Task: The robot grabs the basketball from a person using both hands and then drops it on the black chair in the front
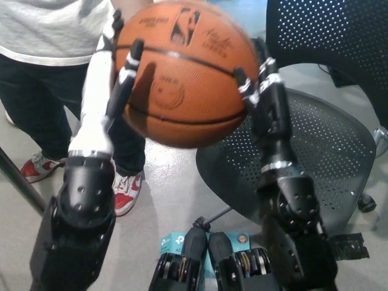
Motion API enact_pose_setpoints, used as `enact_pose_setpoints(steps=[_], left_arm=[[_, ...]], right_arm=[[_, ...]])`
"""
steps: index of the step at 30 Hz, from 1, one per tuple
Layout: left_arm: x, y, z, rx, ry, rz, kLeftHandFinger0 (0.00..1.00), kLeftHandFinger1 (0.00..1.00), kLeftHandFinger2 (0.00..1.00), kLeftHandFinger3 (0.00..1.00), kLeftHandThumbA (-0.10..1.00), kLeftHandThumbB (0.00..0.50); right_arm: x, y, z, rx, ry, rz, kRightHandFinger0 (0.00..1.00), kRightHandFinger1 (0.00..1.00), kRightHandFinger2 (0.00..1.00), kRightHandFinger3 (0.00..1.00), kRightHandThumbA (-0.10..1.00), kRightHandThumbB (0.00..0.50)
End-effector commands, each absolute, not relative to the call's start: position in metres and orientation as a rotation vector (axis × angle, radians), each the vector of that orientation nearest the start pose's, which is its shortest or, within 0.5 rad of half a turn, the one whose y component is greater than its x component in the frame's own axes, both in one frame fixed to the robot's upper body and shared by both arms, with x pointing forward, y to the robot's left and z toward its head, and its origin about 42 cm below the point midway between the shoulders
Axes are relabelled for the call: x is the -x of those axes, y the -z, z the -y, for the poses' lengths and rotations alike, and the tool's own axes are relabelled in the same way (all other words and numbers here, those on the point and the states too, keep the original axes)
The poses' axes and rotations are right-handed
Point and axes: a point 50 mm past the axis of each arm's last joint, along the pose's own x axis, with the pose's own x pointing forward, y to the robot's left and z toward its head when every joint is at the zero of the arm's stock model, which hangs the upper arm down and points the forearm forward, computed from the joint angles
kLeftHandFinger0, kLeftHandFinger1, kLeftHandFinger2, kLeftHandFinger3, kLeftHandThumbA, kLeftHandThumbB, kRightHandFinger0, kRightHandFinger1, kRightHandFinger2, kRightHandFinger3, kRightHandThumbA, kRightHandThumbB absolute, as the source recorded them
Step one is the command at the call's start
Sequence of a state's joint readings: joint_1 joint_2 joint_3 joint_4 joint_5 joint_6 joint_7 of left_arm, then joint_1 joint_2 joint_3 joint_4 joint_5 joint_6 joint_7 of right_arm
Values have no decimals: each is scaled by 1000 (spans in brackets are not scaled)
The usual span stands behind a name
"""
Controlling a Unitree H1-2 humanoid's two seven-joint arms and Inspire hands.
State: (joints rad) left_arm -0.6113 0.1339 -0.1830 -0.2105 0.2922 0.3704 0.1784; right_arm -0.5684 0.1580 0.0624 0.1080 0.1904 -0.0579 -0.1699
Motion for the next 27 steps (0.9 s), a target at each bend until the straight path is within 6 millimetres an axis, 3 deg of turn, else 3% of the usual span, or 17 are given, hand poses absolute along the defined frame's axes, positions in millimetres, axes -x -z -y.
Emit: enact_pose_setpoints(steps=[1, 4, 7, 9, 13, 14, 17, 20, 25, 26, 27], left_arm=[[-391, -392, -75, -374, 300, 695, 1000, 1000, 1000, 1000, 1000, 173], [-394, -409, -62, -371, 302, 729, 1000, 1000, 1000, 1000, 1000, 192], [-398, -419, -47, -337, 314, 735, 1000, 1000, 1000, 1000, 1000, 190], [-404, -421, -36, -340, 339, 729, 1000, 1000, 1000, 1000, 1000, 191], [-421, -415, -13, -327, 364, 706, 1000, 1000, 1000, 1000, 1000, 203], [-425, -413, -7, -326, 371, 703, 1000, 1000, 1000, 1000, 1000, 186], [-442, -402, 15, -266, 452, 603, 1000, 1000, 1000, 1000, 1000, 189], [-457, -392, 31, -289, 450, 545, 1000, 1000, 1000, 1000, 1000, 200], [-478, -376, 54, -283, 462, 472, 1000, 1000, 1000, 1000, 1000, 166], [-482, -373, 58, -277, 473, 453, 1000, 1000, 1000, 1000, 1000, 176], [-487, -370, 64, -282, 486, 420, 1000, 1000, 1000, 1000, 1000, 190]], right_arm=[[-408, -381, 45, -347, -342, 649, 1000, 1000, 1000, 1000, 1000, 267], [-408, -400, 58, -355, -330, 694, 1000, 1000, 1000, 1000, 1000, 259], [-410, -411, 69, -372, -329, 726, 1000, 1000, 1000, 1000, 1000, 213], [-413, -412, 83, -353, -276, 694, 1000, 1000, 1000, 1000, 1000, 238], [-424, -406, 107, -345, -235, 671, 1000, 1000, 1000, 1000, 1000, 255], [-428, -404, 112, -357, -239, 656, 1000, 1000, 1000, 1000, 1000, 254], [-442, -393, 135, -308, -183, 626, 1000, 1000, 1000, 1000, 1000, 210], [-454, -379, 153, -333, -171, 561, 1000, 1000, 1000, 1000, 1000, 226], [-475, -362, 175, -372, -133, 473, 1000, 1000, 1000, 1000, 1000, 247], [-479, -359, 179, -374, -106, 450, 1000, 1000, 1000, 1000, 1000, 244], [-484, -354, 186, -360, -99, 453, 1000, 1000, 1000, 1000, 1000, 204]])
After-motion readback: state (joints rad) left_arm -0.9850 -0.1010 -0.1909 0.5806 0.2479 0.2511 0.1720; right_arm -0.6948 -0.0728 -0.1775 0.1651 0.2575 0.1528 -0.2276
